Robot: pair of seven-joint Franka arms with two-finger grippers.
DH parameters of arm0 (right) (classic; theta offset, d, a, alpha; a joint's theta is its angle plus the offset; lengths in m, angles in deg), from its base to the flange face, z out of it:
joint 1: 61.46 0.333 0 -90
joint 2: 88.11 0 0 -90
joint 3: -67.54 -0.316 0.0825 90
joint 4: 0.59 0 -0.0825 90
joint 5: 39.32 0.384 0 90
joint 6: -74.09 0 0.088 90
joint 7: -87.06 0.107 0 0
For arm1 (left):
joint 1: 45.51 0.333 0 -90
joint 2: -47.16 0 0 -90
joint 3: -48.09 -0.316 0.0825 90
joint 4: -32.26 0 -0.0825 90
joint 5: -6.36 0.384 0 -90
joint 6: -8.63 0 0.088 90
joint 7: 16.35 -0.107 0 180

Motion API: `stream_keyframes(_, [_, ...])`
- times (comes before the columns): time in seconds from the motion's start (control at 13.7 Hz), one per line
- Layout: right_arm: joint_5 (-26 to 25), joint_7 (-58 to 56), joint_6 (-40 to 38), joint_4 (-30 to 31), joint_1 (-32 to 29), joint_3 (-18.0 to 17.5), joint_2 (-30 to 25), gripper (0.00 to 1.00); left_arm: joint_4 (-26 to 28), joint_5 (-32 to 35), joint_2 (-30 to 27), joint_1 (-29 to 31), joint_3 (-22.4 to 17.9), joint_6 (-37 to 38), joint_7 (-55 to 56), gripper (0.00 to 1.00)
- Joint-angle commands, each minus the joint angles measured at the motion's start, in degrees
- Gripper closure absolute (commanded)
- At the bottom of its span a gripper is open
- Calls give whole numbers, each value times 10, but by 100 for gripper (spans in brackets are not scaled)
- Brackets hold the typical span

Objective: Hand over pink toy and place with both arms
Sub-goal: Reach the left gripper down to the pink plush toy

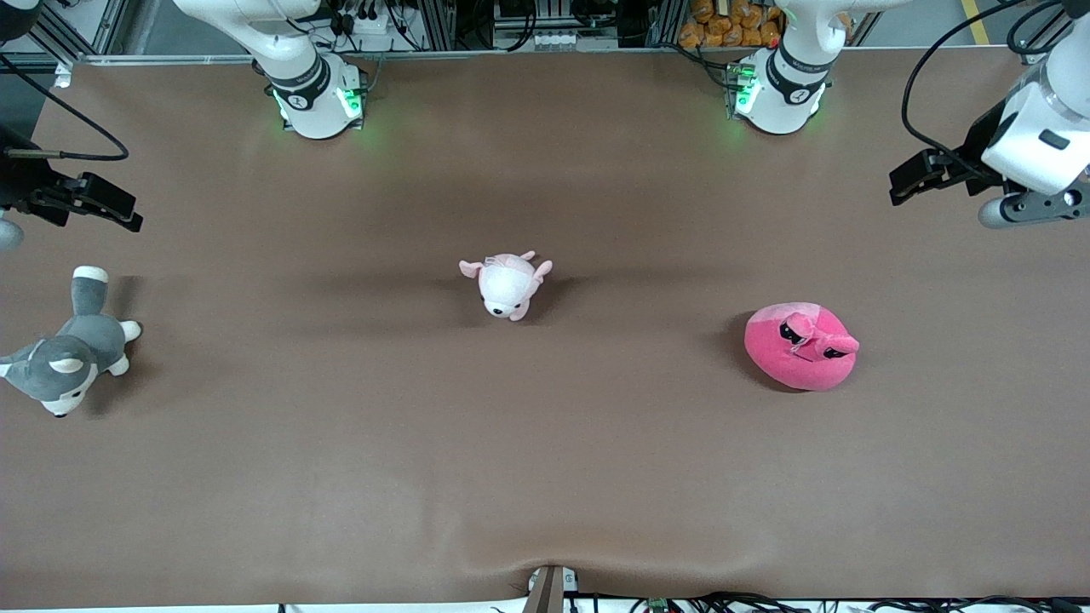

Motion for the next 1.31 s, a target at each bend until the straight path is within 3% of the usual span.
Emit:
stream_keyframes(0.0, [10, -7, 5, 11, -2, -2, -13, 0, -1, 0, 24, 8, 1, -23, 17, 0])
stream_keyframes(0.66, [10, -7, 5, 11, -3, -2, -13, 0, 26, -39, 92, 63, 1, -124, 24, 0])
stream_keyframes(0.95, [10, -7, 5, 10, -4, -1, -13, 0, 21, -53, 151, 76, 1, -148, 172, 0])
stream_keyframes(1.24, [10, -7, 5, 10, -4, -2, -13, 0, -16, -119, 215, 91, -2, -147, 303, 0])
